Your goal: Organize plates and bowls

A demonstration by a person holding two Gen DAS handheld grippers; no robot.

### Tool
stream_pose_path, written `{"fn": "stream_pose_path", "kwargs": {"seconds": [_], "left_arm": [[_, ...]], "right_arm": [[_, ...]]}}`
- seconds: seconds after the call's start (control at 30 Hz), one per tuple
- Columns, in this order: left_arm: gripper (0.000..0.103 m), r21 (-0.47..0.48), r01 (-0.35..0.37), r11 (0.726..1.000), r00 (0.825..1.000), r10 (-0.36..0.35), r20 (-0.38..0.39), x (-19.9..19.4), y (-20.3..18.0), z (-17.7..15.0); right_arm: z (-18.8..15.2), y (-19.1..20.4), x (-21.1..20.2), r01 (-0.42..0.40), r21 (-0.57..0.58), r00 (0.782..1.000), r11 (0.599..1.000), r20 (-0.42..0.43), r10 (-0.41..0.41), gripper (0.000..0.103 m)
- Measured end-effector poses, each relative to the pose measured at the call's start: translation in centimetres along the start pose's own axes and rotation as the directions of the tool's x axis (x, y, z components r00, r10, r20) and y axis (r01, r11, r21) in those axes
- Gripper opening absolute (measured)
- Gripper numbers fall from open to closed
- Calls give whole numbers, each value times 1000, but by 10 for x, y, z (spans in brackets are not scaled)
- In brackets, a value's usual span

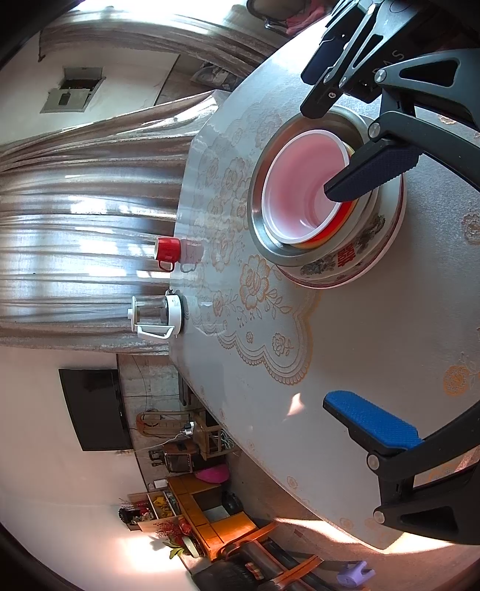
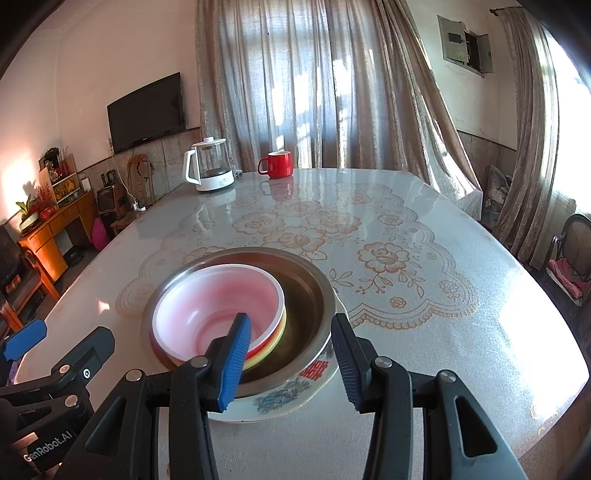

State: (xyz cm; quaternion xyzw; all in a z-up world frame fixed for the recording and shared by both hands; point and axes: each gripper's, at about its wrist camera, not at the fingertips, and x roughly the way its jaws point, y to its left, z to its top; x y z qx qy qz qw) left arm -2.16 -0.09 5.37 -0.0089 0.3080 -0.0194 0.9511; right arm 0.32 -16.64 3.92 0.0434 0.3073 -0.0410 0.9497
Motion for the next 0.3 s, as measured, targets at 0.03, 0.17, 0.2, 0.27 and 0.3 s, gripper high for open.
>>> {"fn": "stream_pose_path", "kwargs": {"seconds": [0.03,0.17,0.2,0.27,0.3], "left_arm": [[103,1,3,1000,1000,-3,0,-1,0,0],[103,12,-7,1000,1000,7,18,-4,-3,0],[102,14,-6,1000,1000,6,21,-4,-3,0],[102,14,-4,1000,1000,3,18,-4,-2,1],[103,12,-6,1000,1000,5,18,-3,-1,1]], "right_arm": [[0,0,0,0,0,1000,1000,0,0,45],[-1,0,0,0,1,1000,1000,-1,0,45],[-1,0,1,0,1,1000,1000,0,0,45],[-1,0,1,-2,1,1000,1000,-1,2,45],[0,0,0,-5,1,1000,1000,1,5,45]]}}
